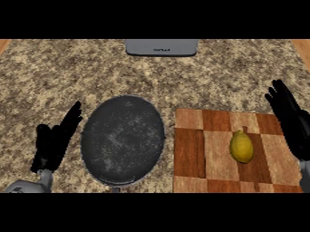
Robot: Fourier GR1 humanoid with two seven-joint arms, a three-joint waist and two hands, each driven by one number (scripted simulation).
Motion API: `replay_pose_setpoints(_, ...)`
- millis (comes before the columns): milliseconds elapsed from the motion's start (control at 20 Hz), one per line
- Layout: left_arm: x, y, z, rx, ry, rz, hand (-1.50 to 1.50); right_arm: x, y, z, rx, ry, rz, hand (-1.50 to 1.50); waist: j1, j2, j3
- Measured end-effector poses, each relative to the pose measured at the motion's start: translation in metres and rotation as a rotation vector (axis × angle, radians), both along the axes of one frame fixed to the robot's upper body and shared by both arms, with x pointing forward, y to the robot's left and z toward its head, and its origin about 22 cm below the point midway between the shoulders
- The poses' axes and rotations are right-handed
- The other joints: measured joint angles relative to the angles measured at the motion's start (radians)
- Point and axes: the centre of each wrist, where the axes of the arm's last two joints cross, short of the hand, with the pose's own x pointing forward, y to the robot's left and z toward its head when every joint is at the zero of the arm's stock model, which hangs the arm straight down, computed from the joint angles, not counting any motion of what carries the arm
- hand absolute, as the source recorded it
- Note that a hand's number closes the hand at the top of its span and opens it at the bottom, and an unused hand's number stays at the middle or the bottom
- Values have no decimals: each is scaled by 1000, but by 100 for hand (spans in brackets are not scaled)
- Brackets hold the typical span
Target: Pick the lemon from the cutting board and place it in the pan
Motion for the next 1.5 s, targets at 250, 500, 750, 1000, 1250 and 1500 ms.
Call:
replay_pose_setpoints(250, 3, 42, 5, 111, -9, 116, 0, 17, 19, 34, 45, -135, 129, -150, -1, 2, 5)
replay_pose_setpoints(500, 2, 71, 9, 186, 13, 227, 0, 19, -15, 50, -158, -242, -66, 150, -39, -7, -2)
replay_pose_setpoints(750, -1, 90, 10, 206, 39, 283, 0, -11, -9, 7, 14, -339, -313, -150, -42, -3, 6)
replay_pose_setpoints(1000, 6, 98, 15, 212, 43, 283, 0, -50, -6, 5, -66, -398, -273, -150, -30, -1, 6)
replay_pose_setpoints(1250, 13, 97, 19, 224, 42, 282, 0, -67, -17, 44, -266, -322, -213, -150, -29, -1, 4)
replay_pose_setpoints(1500, 15, 96, 21, 231, 42, 275, 0, -67, -26, 85, -543, -151, -132, -150, -17, 1, 0)
